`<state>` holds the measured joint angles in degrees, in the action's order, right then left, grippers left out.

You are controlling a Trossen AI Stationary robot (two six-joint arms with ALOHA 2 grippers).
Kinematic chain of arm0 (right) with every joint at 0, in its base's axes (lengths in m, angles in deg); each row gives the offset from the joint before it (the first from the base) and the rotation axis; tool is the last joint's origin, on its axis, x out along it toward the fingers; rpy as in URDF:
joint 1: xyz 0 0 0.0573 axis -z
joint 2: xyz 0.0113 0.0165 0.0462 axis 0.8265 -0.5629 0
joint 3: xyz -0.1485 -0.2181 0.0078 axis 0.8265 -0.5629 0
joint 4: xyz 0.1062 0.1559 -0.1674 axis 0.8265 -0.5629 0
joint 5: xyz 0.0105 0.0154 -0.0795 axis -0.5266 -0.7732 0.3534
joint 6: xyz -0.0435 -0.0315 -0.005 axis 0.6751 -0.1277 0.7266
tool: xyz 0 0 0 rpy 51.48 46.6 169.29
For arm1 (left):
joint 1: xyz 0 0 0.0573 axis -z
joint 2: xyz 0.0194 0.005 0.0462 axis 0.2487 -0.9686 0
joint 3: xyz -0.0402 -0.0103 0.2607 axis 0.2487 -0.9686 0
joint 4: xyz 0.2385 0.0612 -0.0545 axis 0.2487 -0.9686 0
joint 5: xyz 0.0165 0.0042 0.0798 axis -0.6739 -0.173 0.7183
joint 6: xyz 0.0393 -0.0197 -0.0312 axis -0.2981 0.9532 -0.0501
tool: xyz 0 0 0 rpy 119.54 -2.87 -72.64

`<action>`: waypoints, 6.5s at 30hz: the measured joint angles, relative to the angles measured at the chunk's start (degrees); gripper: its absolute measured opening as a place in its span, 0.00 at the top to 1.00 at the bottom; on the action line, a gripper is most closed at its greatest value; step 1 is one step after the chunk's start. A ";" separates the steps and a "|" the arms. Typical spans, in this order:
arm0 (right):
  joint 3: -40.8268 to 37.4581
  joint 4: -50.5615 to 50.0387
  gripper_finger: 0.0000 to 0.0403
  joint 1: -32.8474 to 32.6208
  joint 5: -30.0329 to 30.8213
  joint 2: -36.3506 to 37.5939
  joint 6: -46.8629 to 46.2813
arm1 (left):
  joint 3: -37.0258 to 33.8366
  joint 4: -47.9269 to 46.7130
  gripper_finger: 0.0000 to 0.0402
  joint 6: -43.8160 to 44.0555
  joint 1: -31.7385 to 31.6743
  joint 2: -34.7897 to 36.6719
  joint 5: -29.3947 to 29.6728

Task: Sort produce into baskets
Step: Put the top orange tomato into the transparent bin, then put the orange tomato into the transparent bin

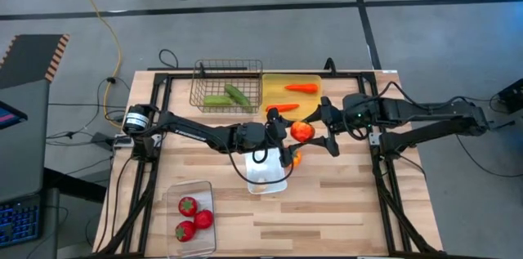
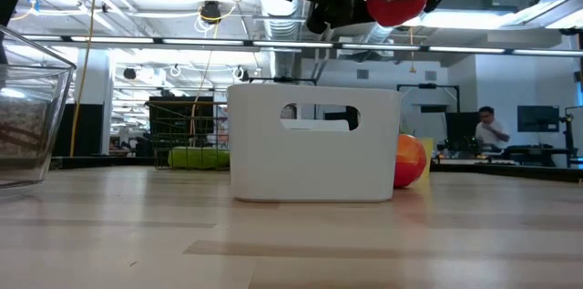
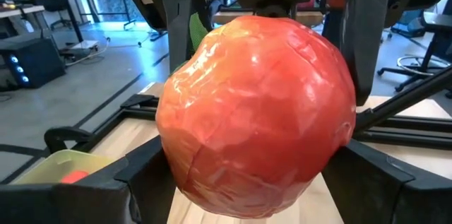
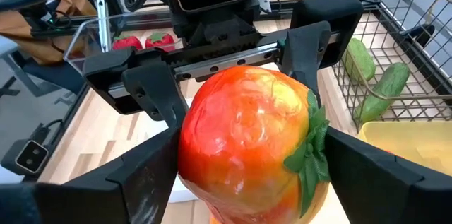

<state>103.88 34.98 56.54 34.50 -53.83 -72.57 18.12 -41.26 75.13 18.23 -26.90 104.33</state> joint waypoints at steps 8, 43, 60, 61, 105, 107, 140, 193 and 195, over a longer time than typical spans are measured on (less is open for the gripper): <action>0.00 0.00 0.06 -0.02 1.38 -0.02 -0.07 | 0.08 0.02 0.29 0.08 -0.04 0.00 0.06; 4.66 -13.28 0.05 3.48 1.59 8.79 5.07 | 0.14 -37.74 0.29 17.82 4.05 16.05 -6.21; 4.66 -14.32 0.05 3.37 1.56 3.27 4.62 | 0.12 -89.19 0.29 75.96 23.63 27.47 -25.88; 4.66 -14.32 0.05 3.37 1.56 2.89 4.63 | 0.11 -91.24 0.29 78.00 24.86 27.28 -26.92; 4.66 -17.12 0.05 -2.09 1.42 -14.91 2.12 | 0.08 -92.14 0.08 87.66 34.36 27.17 -12.90; 4.66 -15.95 0.05 -2.38 1.44 -17.32 2.90 | 0.08 -91.98 0.08 87.65 34.34 27.17 -11.39; 4.85 -4.30 0.14 -2.67 2.10 -39.82 9.16 | 0.08 -92.08 0.08 85.91 34.27 27.15 -1.39; 4.57 15.78 0.24 -7.55 1.49 -21.62 4.48 | 0.08 -85.21 0.08 54.34 18.02 33.19 18.03; 4.64 19.72 0.24 -8.98 1.48 -22.00 4.58 | 0.08 -85.86 0.08 53.95 16.81 35.22 18.39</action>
<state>108.53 54.69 47.55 35.98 -75.83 -67.99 18.20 -127.11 129.08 35.05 8.33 122.71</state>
